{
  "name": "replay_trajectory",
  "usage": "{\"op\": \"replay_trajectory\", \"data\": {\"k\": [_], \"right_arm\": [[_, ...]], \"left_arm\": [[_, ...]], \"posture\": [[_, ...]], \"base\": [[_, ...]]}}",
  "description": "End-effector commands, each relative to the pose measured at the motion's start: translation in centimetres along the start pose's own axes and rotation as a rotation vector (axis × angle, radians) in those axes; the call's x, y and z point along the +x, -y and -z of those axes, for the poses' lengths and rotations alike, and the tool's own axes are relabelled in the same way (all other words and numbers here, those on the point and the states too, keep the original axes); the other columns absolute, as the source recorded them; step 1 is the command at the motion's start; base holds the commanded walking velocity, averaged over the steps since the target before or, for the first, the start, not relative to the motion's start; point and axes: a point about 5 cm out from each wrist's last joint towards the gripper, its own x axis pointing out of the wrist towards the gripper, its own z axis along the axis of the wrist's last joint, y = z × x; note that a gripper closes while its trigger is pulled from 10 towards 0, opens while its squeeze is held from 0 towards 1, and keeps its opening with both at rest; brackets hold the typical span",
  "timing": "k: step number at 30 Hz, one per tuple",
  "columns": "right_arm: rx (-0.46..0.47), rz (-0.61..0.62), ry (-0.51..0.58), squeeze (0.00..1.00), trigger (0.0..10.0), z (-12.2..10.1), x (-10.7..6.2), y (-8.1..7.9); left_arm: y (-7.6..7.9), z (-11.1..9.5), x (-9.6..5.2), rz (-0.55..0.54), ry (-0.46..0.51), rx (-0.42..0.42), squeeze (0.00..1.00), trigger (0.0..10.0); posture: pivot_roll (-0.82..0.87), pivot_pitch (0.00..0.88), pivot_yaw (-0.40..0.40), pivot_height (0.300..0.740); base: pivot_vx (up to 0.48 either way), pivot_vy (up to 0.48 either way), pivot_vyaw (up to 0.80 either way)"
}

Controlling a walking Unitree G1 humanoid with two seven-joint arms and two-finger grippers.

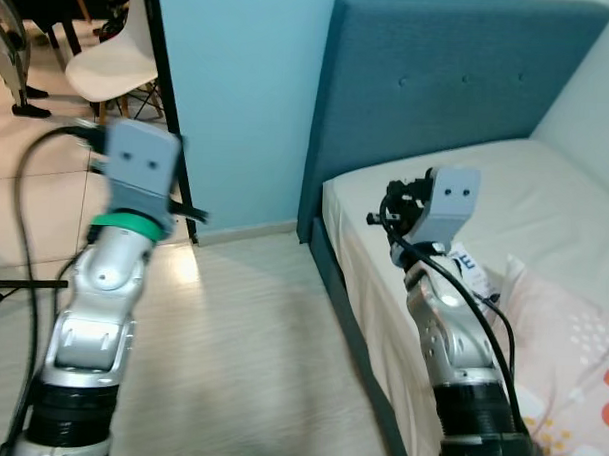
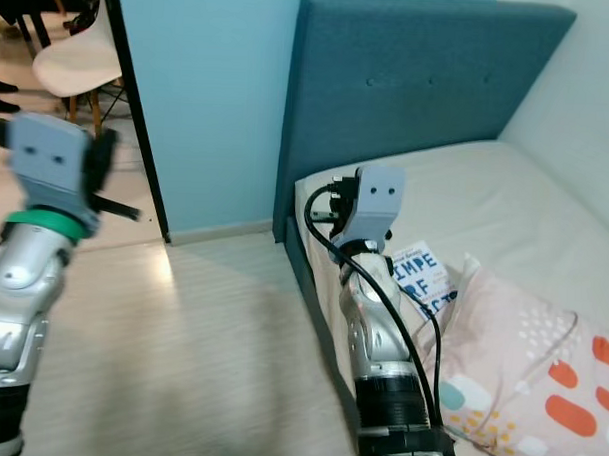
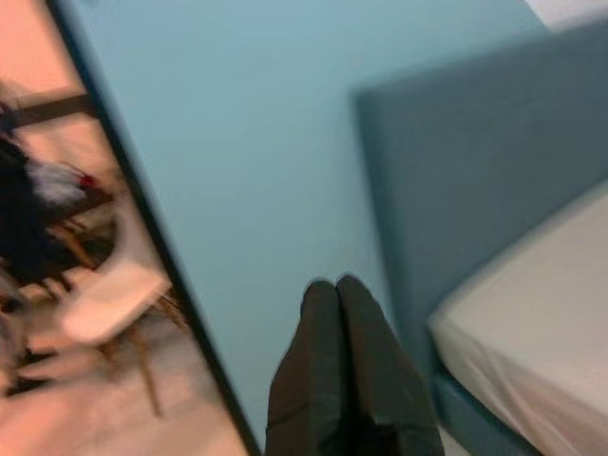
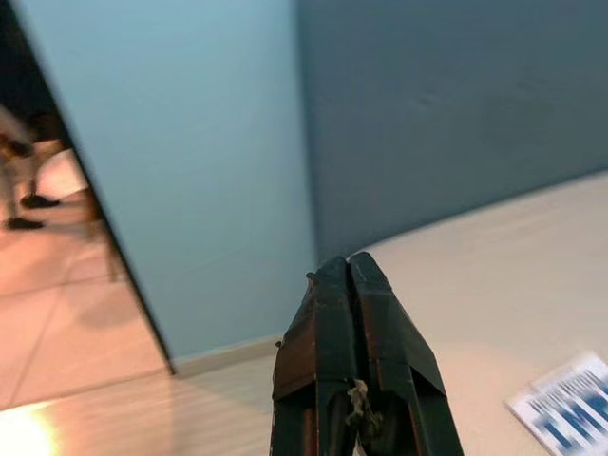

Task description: Clean up the room

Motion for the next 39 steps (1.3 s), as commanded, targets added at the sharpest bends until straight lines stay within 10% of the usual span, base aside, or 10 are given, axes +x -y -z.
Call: {"op": "replay_trajectory", "data": {"k": [1, 23, 39], "right_arm": [[0.002, 0.078, 0.013, 0.0, 10.0, -0.3, -1.0, 1.5], [-0.046, 0.131, 0.071, 0.0, 10.0, -2.6, -0.1, 3.3], [-0.047, 0.117, 0.083, 0.0, 10.0, -3.0, 0.4, 3.1]], "left_arm": [[0.5, -0.6, 0.9, 0.024, 0.032, -0.011, 0.0, 10.0], [-10.1, -10.1, 0.8, -0.35, 0.398, 0.242, 0.0, 10.0], [-12.6, -11.6, -0.5, -0.488, 0.445, 0.393, 0.0, 10.0]], "posture": [[0.03, 0.023, 0.054, 0.74], [0.03, 0.008, 0.026, 0.74], [0.05, 0.002, 0.013, 0.74]], "base": [[0.0, 0.0, 0.0], [0.0, 0.0, 0.0], [0.0, 0.0, 0.0]]}}
